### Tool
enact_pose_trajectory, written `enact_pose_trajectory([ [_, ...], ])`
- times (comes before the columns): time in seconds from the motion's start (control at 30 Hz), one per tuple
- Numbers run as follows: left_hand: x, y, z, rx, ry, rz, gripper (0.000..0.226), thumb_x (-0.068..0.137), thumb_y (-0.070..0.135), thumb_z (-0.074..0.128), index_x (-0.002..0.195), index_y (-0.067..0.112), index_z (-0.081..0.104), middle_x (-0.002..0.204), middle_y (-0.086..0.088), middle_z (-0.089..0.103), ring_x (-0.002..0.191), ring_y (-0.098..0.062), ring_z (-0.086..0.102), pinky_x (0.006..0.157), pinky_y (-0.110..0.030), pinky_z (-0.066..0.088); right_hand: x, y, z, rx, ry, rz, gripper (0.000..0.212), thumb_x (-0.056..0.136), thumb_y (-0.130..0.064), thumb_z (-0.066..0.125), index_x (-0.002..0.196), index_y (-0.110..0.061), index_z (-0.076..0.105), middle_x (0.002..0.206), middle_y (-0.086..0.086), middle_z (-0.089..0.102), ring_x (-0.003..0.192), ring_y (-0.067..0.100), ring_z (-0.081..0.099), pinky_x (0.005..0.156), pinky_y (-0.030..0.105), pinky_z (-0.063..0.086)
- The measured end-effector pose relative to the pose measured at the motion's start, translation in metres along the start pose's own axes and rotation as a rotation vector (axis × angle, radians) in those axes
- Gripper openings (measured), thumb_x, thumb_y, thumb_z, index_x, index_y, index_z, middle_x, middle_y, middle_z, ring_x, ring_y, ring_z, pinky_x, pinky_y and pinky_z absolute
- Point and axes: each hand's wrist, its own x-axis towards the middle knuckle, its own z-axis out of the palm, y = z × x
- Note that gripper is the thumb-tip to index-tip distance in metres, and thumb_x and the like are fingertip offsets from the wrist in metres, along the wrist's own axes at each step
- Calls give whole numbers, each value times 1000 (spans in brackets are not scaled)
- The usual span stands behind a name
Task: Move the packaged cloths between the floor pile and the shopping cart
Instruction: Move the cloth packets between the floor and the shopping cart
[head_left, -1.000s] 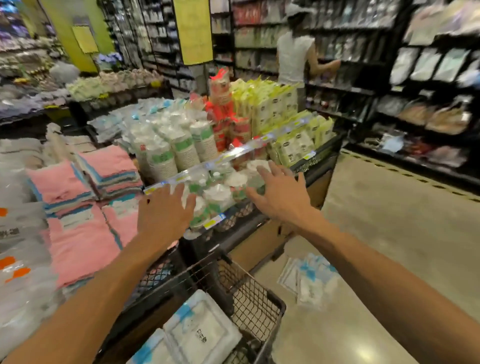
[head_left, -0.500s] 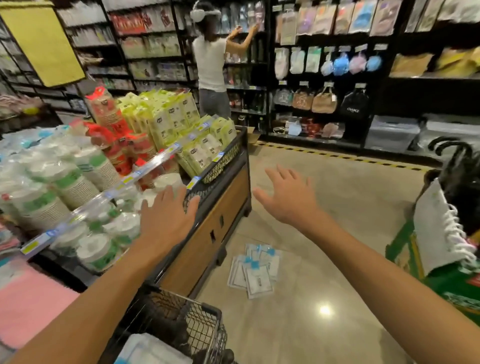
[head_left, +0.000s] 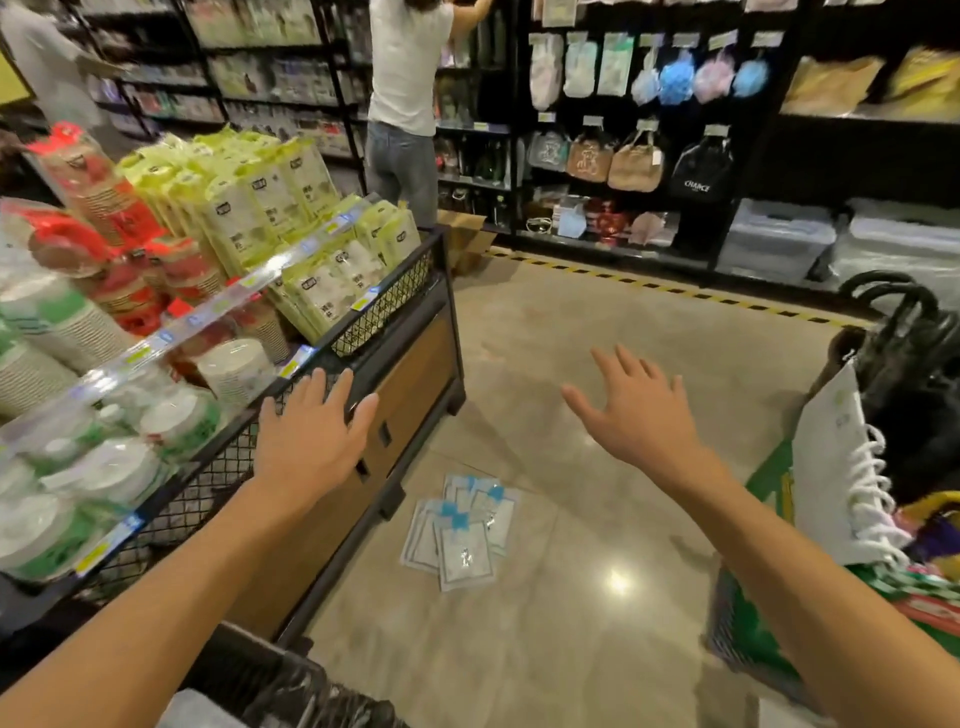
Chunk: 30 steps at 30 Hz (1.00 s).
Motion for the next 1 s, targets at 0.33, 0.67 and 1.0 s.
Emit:
enact_pose_trajectory([
  [0.33,91,37,62,-93,-54,23,70,102,63,17,161,27,21,168,-8,19,155,-26,16,123,-60,13,80,39,53,-5,-47,89,76,101,-71,27,162,-26,28,170,5,25,156,33,24,123,64,18],
  [0.67,228,48,121,-37,-89,107,68,104,59,18,162,25,17,169,-9,17,156,-26,14,122,-61,12,197,49,93,-149,-36,118,73,101,-69,33,161,-28,27,172,5,19,158,32,17,126,62,14],
  [1.0,297,41,195,17,-232,-17,65,104,57,19,161,25,19,169,-5,19,156,-23,15,123,-60,11,296,66,174,-167,-203,100,75,100,-69,32,162,-26,24,173,8,15,158,34,15,124,62,18],
])
